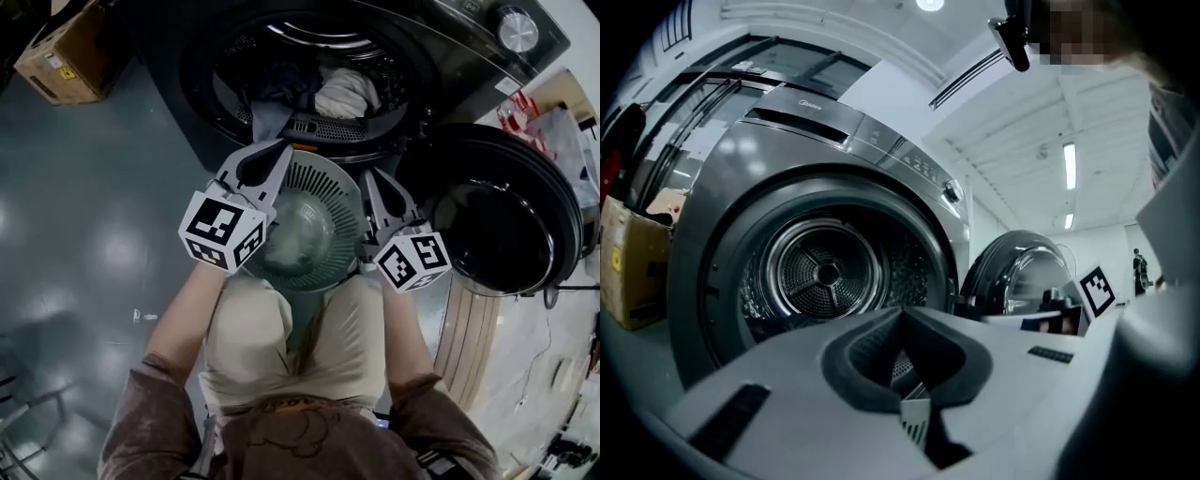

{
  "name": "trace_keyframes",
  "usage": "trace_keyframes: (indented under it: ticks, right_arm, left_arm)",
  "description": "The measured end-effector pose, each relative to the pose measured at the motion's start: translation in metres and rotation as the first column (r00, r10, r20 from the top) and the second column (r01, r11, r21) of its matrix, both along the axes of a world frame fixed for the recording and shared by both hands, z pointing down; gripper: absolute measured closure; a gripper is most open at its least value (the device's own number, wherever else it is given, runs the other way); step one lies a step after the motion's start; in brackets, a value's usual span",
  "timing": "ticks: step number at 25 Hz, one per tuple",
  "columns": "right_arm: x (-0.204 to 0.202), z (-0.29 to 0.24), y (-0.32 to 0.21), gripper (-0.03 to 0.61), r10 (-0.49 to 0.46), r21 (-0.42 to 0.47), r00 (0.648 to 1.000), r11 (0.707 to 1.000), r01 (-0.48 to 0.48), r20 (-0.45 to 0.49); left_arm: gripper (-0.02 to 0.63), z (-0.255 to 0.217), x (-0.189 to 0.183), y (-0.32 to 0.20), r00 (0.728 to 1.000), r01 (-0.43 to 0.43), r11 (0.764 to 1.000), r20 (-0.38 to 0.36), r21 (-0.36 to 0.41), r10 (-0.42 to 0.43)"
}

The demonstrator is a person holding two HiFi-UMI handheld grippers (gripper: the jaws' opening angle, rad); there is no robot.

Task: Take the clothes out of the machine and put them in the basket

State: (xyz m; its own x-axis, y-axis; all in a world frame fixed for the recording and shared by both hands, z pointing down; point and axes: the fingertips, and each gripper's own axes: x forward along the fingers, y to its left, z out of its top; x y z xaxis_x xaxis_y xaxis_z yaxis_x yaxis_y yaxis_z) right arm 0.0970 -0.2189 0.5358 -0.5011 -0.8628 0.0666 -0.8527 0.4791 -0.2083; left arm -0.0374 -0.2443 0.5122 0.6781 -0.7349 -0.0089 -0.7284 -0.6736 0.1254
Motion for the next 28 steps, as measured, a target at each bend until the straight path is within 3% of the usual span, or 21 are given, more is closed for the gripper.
trace_keyframes:
  ticks: [3, 9, 14, 19, 24, 28]
  right_arm:
    - [0.002, -0.001, 0.002, 0.58, -0.004, 0.004, 1.0, 1.0, 0.004, 0.001]
    - [0.001, 0.002, 0.01, 0.58, -0.01, 0.009, 1.0, 1.0, 0.01, 0.007]
    - [0.004, 0.003, 0.017, 0.58, -0.015, -0.001, 1.0, 1.0, 0.015, 0.008]
    - [0.006, 0.005, 0.021, 0.58, -0.013, -0.004, 1.0, 1.0, 0.014, 0.012]
    - [0.007, 0.01, 0.027, 0.58, -0.012, -0.013, 1.0, 1.0, 0.012, 0.001]
    - [0.01, 0.014, 0.029, 0.58, 0.0, -0.023, 1.0, 1.0, 0.0, 0.016]
  left_arm:
    - [0.611, 0.001, 0.006, 0.004, 1.0, -0.005, 1.0, 0.024, 0.006, 0.005]
    - [0.497, 0.0, 0.011, 0.008, 0.999, -0.03, 1.0, 0.017, 0.005, 0.03]
    - [0.353, 0.004, 0.024, 0.01, 0.995, -0.092, 0.996, 0.044, -0.014, 0.092]
    - [0.224, 0.008, 0.027, 0.002, 0.993, -0.086, 0.996, 0.079, 0.0, 0.086]
    - [0.19, 0.017, 0.03, -0.021, 0.991, -0.077, 0.997, 0.108, -0.013, 0.078]
    - [0.184, 0.027, 0.05, -0.043, 0.972, -0.133, 0.991, 0.193, -0.013, 0.133]
